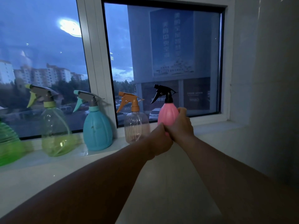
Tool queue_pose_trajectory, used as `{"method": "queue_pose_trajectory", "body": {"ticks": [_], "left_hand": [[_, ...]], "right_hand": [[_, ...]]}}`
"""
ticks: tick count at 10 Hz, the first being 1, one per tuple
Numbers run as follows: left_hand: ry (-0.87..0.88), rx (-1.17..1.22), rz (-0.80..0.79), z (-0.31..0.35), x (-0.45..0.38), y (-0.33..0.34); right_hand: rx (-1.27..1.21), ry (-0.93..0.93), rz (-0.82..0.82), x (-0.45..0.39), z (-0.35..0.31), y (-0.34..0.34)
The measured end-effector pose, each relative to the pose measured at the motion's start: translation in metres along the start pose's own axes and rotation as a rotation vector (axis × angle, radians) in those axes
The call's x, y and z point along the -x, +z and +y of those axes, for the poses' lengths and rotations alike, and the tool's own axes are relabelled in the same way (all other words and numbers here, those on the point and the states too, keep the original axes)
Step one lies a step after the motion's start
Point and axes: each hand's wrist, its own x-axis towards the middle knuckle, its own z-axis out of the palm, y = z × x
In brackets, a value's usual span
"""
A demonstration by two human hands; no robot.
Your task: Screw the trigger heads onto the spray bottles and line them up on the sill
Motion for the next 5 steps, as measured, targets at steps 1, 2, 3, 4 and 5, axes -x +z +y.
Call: {"method": "queue_pose_trajectory", "body": {"ticks": [1, 2, 3, 4, 5], "left_hand": [[0.008, 0.014, 0.008, -0.001, 0.005, -0.001], [0.079, 0.034, 0.064, -0.001, 0.015, -0.004], [0.178, 0.041, 0.128, 0.001, 0.026, -0.017], [0.150, -0.048, 0.174, 0.004, 0.042, -0.037], [0.174, -0.140, 0.319, 0.006, 0.053, -0.059]], "right_hand": [[0.003, 0.002, -0.011, 0.002, 0.000, 0.002], [0.021, 0.036, -0.028, 0.004, -0.002, 0.001], [0.063, 0.046, -0.041, 0.008, 0.002, -0.004], [0.085, 0.006, -0.009, 0.013, -0.005, -0.010], [0.051, -0.113, 0.094, 0.020, -0.029, -0.008]]}}
